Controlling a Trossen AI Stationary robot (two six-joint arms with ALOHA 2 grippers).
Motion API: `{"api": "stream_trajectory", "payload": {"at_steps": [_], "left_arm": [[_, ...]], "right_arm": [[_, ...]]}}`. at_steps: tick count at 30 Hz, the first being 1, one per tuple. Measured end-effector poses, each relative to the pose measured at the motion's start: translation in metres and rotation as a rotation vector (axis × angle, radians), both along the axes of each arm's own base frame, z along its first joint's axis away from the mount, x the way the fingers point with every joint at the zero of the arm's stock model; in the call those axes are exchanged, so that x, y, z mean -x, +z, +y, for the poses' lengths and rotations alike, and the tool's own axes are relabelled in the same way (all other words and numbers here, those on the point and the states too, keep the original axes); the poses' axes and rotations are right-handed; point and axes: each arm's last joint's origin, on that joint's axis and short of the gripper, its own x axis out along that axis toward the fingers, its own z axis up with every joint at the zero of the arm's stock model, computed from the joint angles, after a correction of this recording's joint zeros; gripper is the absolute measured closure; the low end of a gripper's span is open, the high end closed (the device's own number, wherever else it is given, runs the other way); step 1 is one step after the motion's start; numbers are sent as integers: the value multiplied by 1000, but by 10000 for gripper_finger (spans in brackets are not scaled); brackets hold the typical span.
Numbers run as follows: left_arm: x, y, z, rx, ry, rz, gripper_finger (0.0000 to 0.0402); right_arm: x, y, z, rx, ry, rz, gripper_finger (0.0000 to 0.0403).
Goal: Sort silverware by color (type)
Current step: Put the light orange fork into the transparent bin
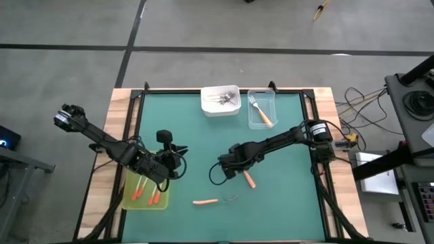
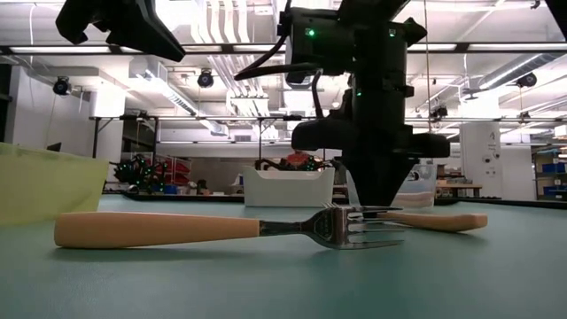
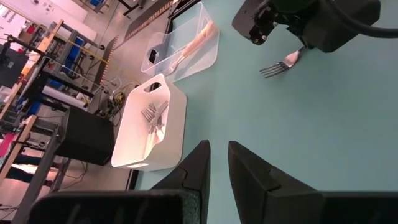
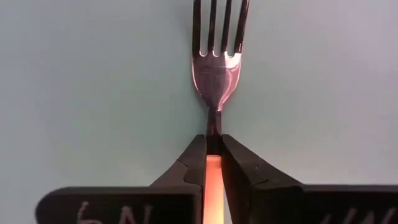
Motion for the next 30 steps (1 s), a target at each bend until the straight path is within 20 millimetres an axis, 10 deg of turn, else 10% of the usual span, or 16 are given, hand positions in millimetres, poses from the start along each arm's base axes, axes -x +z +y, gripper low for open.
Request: {"api": "stream_trajectory", "payload": {"at_steps": [8,18,30], "left_arm": [[0,0,0,-1,-1,2,362],[0,0,0,1,-1,0,362],[-1,1,-1,-14,-14,0,362]], "right_arm": [[2,12,0,31,82,-7,384],[20,79,-10,112,182,11,385],[49,137,-95,173,152,-79,385]]}}
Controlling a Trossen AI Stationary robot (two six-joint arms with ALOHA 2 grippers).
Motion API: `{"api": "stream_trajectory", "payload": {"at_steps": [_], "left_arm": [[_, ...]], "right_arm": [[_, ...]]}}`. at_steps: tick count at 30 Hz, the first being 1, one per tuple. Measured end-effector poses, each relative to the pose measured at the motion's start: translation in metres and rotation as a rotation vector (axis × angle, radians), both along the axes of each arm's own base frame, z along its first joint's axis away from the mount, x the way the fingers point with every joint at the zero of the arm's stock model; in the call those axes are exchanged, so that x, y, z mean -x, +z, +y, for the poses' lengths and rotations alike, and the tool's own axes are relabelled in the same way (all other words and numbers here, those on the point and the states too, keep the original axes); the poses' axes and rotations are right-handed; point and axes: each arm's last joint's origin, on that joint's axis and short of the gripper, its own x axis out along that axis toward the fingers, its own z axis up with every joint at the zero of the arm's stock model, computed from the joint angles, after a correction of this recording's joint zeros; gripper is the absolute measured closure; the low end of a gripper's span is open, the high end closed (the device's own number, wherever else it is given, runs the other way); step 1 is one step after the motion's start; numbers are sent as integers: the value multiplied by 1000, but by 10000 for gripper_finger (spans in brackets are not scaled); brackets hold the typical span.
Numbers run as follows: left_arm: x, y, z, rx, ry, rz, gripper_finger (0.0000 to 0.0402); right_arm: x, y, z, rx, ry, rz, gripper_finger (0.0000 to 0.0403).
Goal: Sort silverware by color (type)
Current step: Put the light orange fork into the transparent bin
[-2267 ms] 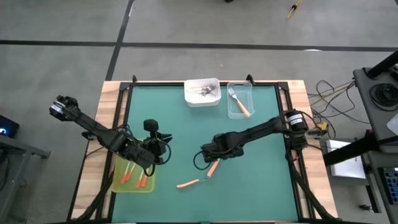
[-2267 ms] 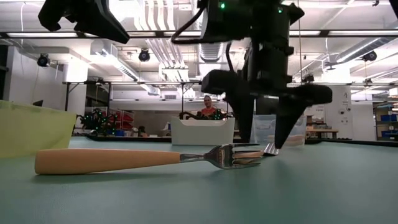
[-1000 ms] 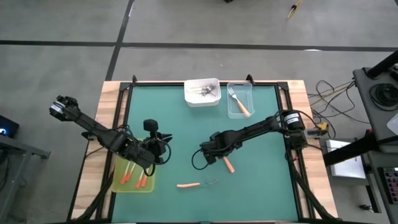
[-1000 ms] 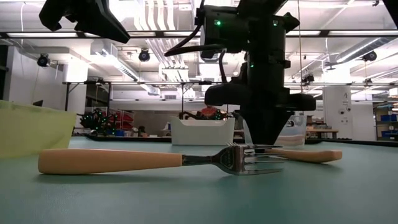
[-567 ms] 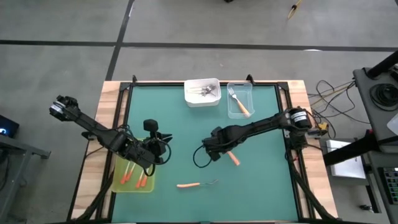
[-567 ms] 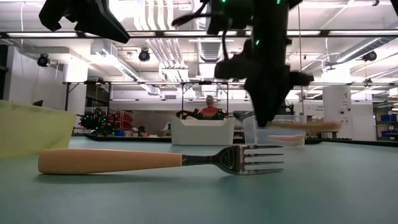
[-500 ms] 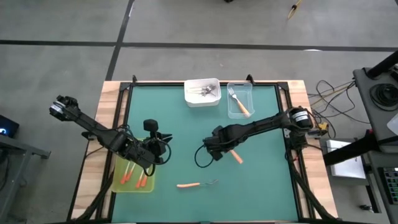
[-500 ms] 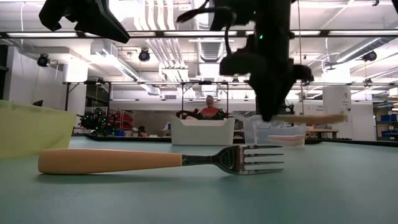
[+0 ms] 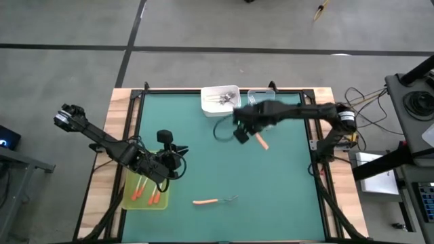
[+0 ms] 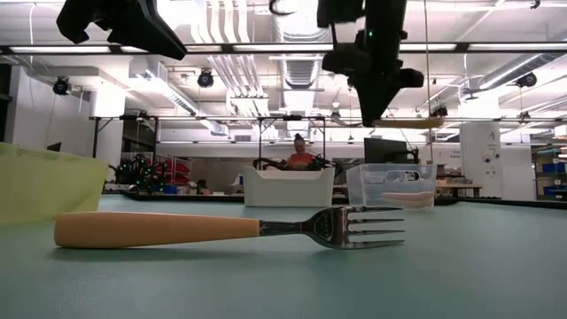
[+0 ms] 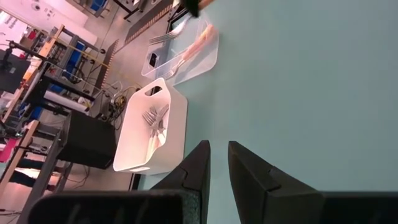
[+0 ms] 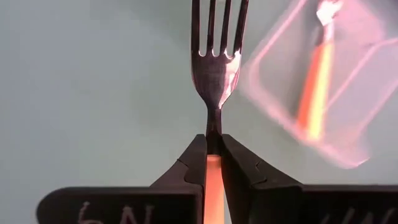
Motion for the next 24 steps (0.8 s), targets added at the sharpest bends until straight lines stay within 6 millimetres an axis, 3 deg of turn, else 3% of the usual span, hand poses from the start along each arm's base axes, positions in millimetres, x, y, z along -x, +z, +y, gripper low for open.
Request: {"api": "stream_trajectory", "payload": {"at_steps": [6,13,18,24], "left_arm": [[0,1,1,-40,12,-6,362],[0,3,4,-159,62,-12,362],[-4,6,8,-203,65,-4,362],[-20,18,24,-251,101,-54,362]], "right_arm": [[22,6,-68,10,-42,16,384],[51,-4,-135,-46,-123,44,384],[69,-5,-162,-80,-159,26,384],[75,-5,-180,-74,-150,-65,384]]}}
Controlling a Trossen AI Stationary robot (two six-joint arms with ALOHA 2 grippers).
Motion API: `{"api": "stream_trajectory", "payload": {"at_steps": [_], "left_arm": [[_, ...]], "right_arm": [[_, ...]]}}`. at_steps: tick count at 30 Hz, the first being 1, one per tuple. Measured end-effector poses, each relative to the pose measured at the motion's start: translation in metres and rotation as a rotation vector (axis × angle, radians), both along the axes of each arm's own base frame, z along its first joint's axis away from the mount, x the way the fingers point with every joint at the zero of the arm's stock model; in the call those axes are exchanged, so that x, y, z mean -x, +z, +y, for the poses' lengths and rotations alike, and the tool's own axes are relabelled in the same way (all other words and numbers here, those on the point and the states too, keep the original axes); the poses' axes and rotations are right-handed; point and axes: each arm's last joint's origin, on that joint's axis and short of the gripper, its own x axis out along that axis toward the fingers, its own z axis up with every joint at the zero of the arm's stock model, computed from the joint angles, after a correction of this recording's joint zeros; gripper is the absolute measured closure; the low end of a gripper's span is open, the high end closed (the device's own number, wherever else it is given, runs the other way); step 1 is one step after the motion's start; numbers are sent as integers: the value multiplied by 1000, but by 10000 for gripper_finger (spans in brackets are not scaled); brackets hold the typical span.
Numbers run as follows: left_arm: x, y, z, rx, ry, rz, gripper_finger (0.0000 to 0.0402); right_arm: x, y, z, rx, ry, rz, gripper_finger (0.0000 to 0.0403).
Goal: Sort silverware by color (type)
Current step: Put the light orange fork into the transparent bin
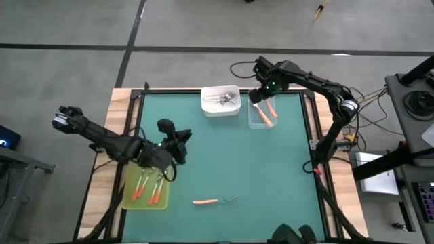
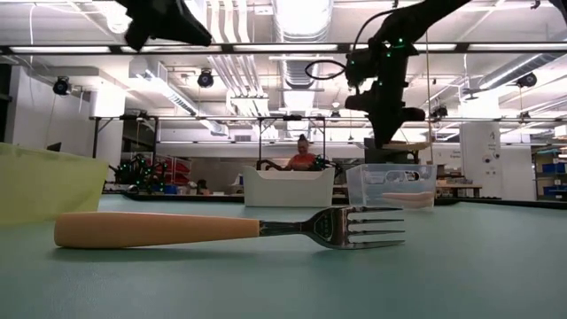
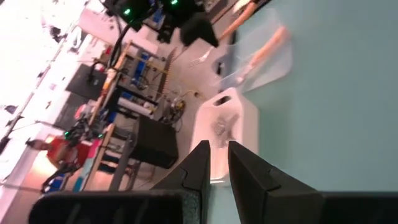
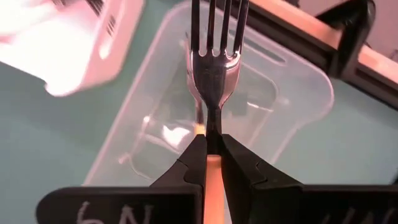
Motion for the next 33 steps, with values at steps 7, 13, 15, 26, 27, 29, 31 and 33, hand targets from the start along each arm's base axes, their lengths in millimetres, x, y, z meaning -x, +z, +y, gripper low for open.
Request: {"api": "stream_trajectory", "payload": {"at_steps": [7,13,15,26,27,29,31,33], "left_arm": [[-2,8,33,-8,126,-20,362],[-3,10,56,24,185,-32,362],[-4,10,61,42,184,-29,362],[-4,6,75,56,218,-15,362],[-4,6,75,56,219,-15,362],[-4,6,75,53,218,-11,362],[-4,6,75,52,217,-10,362],[-4,6,75,51,217,-9,362]], "right_arm": [[-4,-9,-5,-11,24,-1,384],[-11,-30,-9,-61,7,43,384],[-13,-36,-11,-76,6,52,384],[-18,-52,-14,-123,25,75,384],[-19,-53,-14,-123,25,76,384],[-19,-53,-14,-123,20,74,382],[-19,-53,-14,-122,19,73,376],[-19,-53,-14,-122,9,71,364]]}}
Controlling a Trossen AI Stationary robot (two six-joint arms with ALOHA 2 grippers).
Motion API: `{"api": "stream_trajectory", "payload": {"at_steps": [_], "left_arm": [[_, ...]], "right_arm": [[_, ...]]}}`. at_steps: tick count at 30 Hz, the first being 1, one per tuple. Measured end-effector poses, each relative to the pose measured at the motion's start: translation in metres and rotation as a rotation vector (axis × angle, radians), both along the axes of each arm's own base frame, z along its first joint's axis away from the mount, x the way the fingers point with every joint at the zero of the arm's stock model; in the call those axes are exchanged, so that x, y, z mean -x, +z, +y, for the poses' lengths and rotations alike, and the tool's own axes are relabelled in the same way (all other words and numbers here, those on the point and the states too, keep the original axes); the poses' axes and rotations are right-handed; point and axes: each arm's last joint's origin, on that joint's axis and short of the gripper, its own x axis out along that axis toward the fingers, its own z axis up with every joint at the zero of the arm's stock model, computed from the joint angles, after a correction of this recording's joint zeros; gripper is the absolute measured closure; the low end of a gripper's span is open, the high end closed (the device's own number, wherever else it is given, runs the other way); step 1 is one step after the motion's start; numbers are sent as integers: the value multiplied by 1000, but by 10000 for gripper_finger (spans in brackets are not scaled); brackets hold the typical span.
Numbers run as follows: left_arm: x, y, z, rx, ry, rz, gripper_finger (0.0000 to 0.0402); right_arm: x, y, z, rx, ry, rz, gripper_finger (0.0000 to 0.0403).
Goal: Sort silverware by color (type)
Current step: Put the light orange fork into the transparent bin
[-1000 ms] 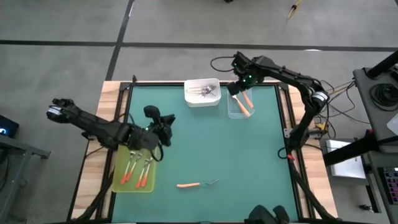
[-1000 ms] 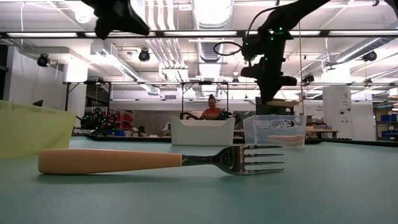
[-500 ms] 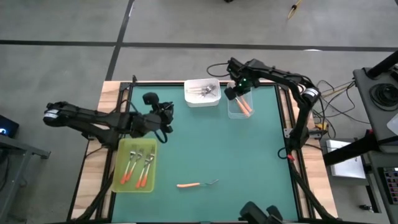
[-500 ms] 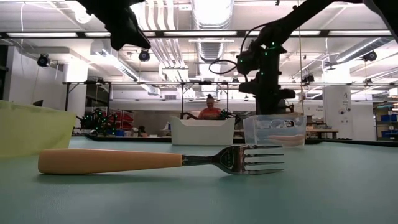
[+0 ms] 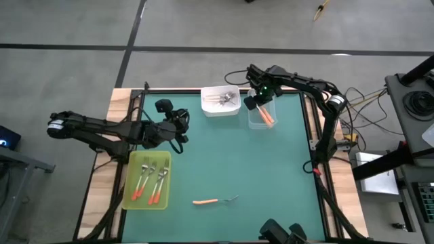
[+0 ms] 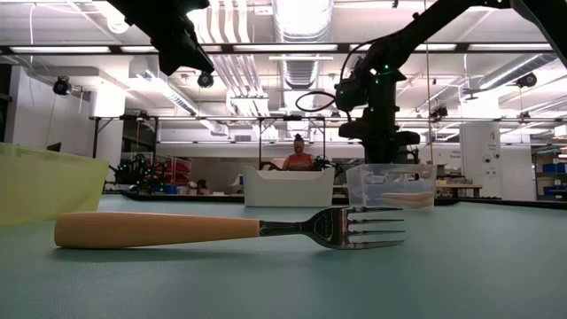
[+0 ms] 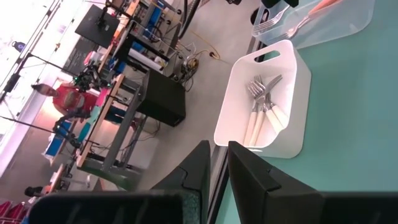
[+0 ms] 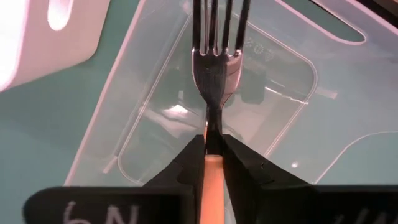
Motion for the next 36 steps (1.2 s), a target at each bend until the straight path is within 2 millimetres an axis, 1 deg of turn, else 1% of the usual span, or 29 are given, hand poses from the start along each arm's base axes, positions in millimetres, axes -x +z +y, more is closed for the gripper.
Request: {"api": "stream_trajectory", "payload": {"at_steps": [7,12,15,19,24,30,33,36], "left_arm": [[0,0,0,0,0,0,362],[0,0,0,6,3,-7,362],[-1,-1,0,36,18,-44,362],[-1,-6,-1,107,20,-73,362],[-3,-8,-4,257,-63,-129,362],[-5,-9,-9,448,-127,-208,362],[-6,-10,-11,533,-138,-252,362],[-7,-9,-14,593,-146,-283,362]], "right_arm": [[-1,1,-1,8,0,-9,312],[0,5,0,20,22,-16,289],[-1,14,3,48,48,-34,282],[-3,33,13,129,94,-77,278],[-10,62,38,296,170,-145,278],[-8,95,80,434,267,-276,283],[-3,105,103,490,310,-371,288],[4,109,124,522,346,-450,294]]}}
